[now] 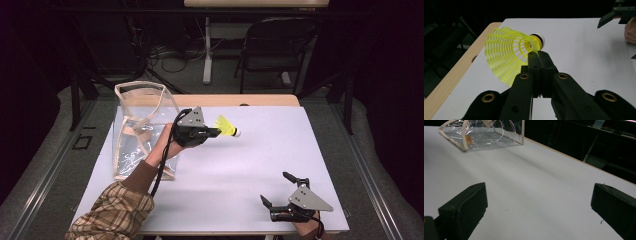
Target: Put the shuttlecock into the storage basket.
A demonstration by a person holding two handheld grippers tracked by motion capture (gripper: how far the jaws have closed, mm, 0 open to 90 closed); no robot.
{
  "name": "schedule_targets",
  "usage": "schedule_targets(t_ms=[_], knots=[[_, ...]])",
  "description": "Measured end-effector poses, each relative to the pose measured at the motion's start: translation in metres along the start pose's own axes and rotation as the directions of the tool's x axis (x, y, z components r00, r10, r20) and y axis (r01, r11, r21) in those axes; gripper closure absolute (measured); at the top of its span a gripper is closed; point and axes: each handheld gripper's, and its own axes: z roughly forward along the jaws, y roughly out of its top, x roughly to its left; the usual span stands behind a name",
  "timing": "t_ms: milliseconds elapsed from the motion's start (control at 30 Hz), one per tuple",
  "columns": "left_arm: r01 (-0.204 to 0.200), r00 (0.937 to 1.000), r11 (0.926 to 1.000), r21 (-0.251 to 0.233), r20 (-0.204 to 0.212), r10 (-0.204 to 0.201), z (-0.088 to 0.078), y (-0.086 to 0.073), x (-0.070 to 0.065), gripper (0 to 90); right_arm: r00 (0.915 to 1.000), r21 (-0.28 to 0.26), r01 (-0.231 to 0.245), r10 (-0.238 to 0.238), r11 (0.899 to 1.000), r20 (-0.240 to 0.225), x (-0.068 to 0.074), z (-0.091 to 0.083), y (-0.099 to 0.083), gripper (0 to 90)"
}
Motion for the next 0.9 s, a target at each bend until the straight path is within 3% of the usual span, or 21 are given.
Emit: schedule_targets(t_ms=[900], knots=[[0.039,0.9960,0.9990,-0.023,-0.080,-0.040,-0.023,-0.005,0.015,89.3,1.0000,0.002,0.001,-0.001,1.000,0.002,0.000,0.000,0.000,0.4]])
